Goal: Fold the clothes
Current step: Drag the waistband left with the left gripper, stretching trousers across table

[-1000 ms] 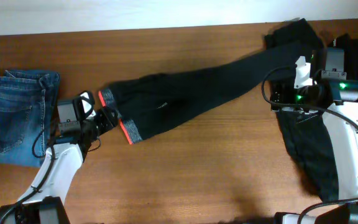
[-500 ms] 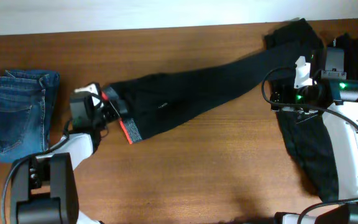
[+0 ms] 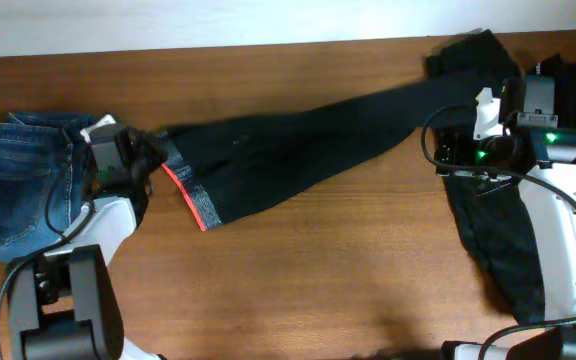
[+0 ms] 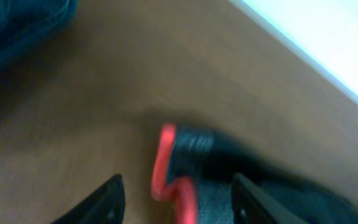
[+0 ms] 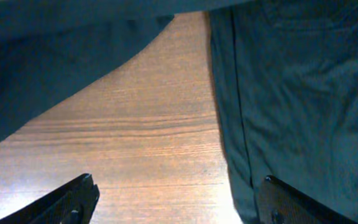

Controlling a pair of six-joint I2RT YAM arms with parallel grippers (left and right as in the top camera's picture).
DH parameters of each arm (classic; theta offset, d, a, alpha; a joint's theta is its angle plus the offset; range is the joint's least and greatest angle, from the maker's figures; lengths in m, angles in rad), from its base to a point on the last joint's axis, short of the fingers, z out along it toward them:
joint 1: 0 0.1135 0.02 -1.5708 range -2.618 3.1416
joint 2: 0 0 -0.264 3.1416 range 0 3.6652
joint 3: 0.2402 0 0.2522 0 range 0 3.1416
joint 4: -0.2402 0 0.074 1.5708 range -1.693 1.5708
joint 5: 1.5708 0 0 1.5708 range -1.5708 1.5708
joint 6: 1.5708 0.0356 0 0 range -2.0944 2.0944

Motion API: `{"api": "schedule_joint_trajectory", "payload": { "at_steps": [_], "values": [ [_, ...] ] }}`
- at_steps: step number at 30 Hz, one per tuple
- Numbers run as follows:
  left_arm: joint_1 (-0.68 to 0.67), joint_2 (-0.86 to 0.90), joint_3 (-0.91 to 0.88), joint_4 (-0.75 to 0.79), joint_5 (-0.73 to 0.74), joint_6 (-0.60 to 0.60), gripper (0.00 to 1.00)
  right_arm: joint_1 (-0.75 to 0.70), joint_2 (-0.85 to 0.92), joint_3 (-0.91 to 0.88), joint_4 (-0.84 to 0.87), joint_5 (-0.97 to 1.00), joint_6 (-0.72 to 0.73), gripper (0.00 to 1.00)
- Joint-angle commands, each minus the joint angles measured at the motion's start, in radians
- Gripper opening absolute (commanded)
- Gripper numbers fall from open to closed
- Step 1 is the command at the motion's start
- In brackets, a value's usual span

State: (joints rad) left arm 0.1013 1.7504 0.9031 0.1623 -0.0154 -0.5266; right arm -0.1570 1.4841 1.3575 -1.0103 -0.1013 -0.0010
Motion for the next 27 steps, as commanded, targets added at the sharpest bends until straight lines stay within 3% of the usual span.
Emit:
{"api": "schedule_joint_trajectory", "payload": {
  "at_steps": [1, 5, 8, 11, 16, 20, 27],
  "values": [
    [-0.003, 0.001, 0.012, -0.076, 0.023, -0.018, 0.56, -0.007, 0.0, 0.011, 0.005, 0.008, -0.001, 0.87],
    [-0.003, 0.001, 0.012, -0.183, 0.182, -0.018, 0.55, -0.007, 0.0, 0.01, 0.005, 0.008, -0.001, 0.88],
    [-0.003, 0.001, 0.012, -0.25, 0.321, -0.018, 0.44, -0.007, 0.0, 0.009, 0.03, 0.009, -0.002, 0.88],
    [-0.016, 0.001, 0.012, -0.302, 0.425, 0.007, 0.41, -0.007, 0.011, 0.008, 0.098, 0.009, -0.002, 0.9],
    [-0.104, 0.001, 0.012, -0.373, 0.441, 0.113, 0.41, -0.007, 0.098, 0.008, 0.22, 0.031, -0.001, 0.94],
    [-0.18, 0.001, 0.012, -0.388, 0.399, 0.121, 0.59, -0.007, 0.214, 0.008, 0.214, 0.026, -0.001, 0.94],
    [-0.242, 0.002, 0.012, -0.39, 0.33, 0.12, 0.68, -0.007, 0.289, 0.008, 0.18, 0.027, -0.002, 0.95]
  ]
}}
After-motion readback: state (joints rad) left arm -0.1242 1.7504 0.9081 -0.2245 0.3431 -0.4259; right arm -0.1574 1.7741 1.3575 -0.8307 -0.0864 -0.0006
